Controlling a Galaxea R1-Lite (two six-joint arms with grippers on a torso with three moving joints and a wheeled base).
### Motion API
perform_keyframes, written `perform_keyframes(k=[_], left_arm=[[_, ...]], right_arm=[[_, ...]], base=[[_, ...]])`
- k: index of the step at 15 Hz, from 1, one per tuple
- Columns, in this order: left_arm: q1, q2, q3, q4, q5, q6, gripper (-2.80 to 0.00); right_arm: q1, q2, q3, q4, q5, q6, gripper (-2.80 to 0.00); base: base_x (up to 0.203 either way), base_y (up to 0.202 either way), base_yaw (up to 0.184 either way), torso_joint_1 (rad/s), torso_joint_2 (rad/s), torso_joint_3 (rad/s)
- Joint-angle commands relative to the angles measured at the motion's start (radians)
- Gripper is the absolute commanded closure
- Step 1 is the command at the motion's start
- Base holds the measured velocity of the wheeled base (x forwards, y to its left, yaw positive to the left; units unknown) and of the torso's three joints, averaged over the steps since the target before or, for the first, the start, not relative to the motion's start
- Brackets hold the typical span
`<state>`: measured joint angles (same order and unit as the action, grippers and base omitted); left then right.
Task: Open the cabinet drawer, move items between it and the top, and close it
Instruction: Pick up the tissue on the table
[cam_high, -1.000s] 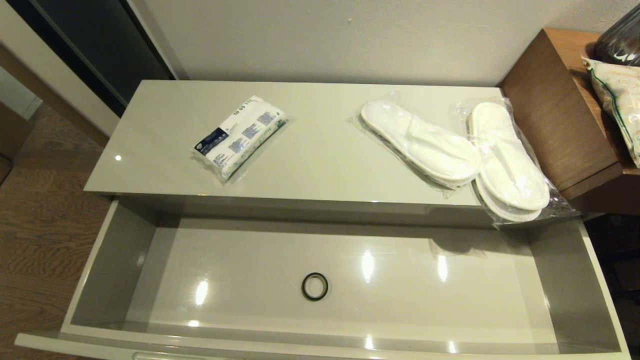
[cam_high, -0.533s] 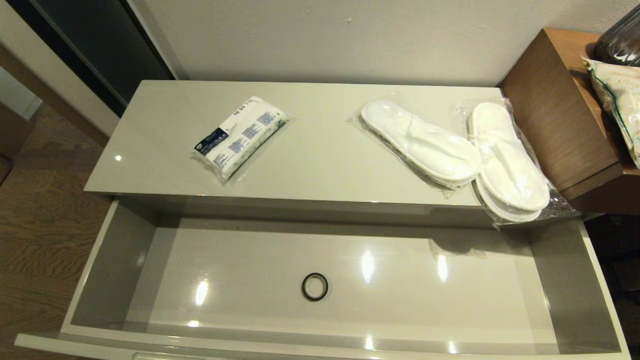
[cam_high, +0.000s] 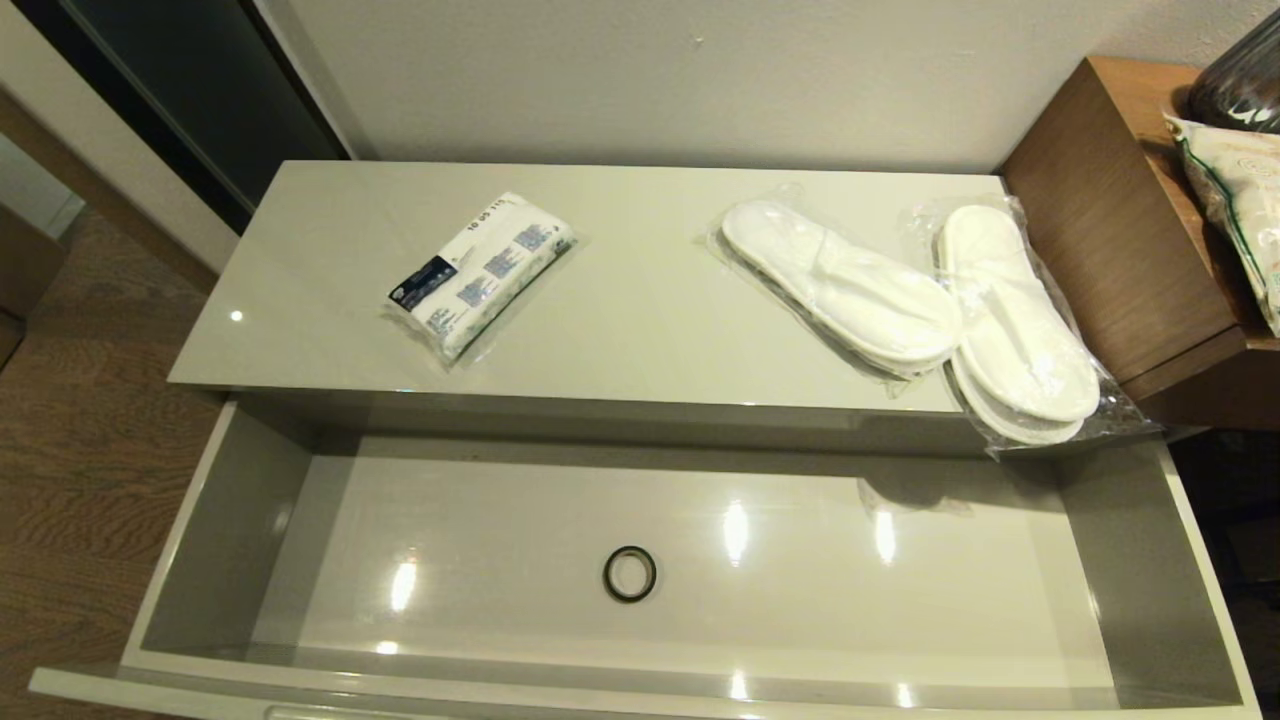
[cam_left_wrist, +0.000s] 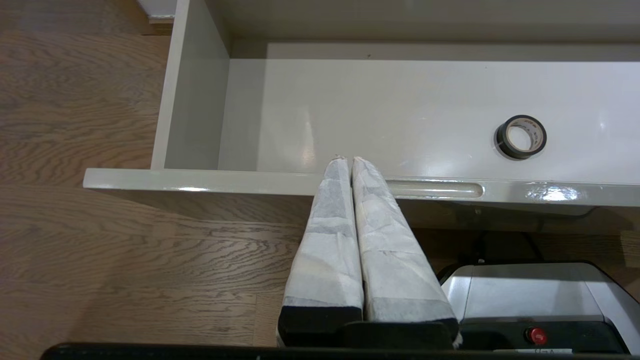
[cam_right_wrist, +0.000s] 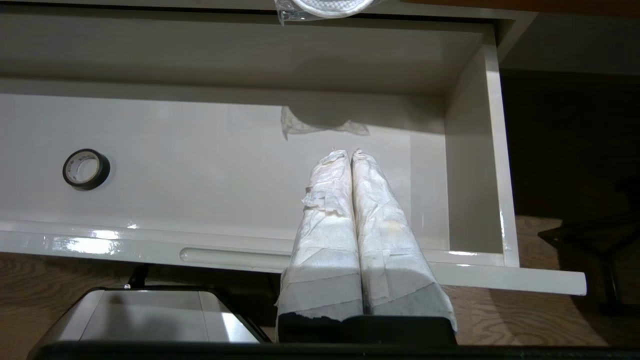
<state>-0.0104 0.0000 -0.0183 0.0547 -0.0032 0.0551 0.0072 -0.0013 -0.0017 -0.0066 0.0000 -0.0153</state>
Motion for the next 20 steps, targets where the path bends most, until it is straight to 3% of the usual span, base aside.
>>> perform_keyframes(k=[1,20], left_arm=[[0.000,0.002,0.000,0.001,0.000,0.000,0.00],[0.000,0.002,0.007,-0.025,-0.001,-0.001,0.00]], right_arm=[[0.000,-0.001,0.000,-0.001,0.000,0.000,0.00],[0.000,0.000,0.000,0.000,0.000,0.000,0.00]], base=[[0.000,0.000,0.000,0.000,0.00,0.000],[0.000,0.000,0.000,0.000,0.00,0.000]])
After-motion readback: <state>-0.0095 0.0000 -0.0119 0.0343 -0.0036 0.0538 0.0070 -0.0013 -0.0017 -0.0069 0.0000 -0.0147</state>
